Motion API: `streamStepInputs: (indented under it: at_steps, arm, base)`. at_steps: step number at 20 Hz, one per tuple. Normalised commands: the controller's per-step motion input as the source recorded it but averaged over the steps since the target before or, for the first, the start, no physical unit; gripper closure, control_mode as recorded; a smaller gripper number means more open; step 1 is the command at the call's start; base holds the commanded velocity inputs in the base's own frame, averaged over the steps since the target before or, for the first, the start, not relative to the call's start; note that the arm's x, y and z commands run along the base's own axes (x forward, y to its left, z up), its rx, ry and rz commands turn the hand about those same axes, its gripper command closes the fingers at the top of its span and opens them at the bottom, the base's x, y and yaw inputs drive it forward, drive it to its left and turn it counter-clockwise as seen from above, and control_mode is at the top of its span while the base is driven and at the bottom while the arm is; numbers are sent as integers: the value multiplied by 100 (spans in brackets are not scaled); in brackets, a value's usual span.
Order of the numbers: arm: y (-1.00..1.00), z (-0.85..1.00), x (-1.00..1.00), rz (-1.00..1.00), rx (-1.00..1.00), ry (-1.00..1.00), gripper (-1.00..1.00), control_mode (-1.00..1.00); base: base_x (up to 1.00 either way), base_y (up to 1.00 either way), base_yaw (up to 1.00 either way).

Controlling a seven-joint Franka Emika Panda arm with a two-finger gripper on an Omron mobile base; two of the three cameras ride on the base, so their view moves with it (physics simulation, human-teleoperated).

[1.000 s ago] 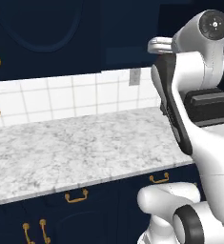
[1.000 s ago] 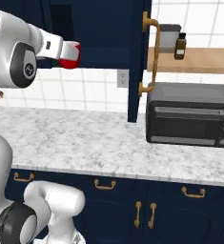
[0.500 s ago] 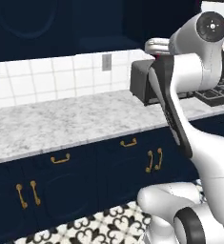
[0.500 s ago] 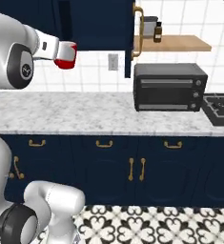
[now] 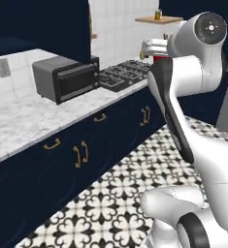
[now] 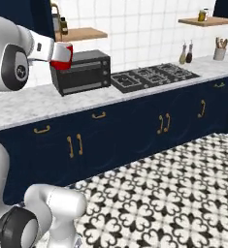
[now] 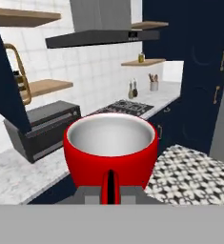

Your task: Gather all objects into one cabinet and sort the glasses and bowls to opposite sides.

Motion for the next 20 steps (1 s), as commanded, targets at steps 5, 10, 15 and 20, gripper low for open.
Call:
streamStepInputs:
  at_steps: [5, 10, 15, 20]
  arm:
    - [0, 0, 0, 0, 0, 0, 100, 100]
    - [0, 0, 0, 0, 0, 0, 100, 100]
    - [0, 0, 0, 0, 0, 0, 100, 100]
    - [0, 0, 0, 0, 0, 0, 100, 100]
  base:
    - [-52, -6, -72]
    - [-39, -15, -68]
    - [-39, -9, -73]
    - [-36, -24, -62]
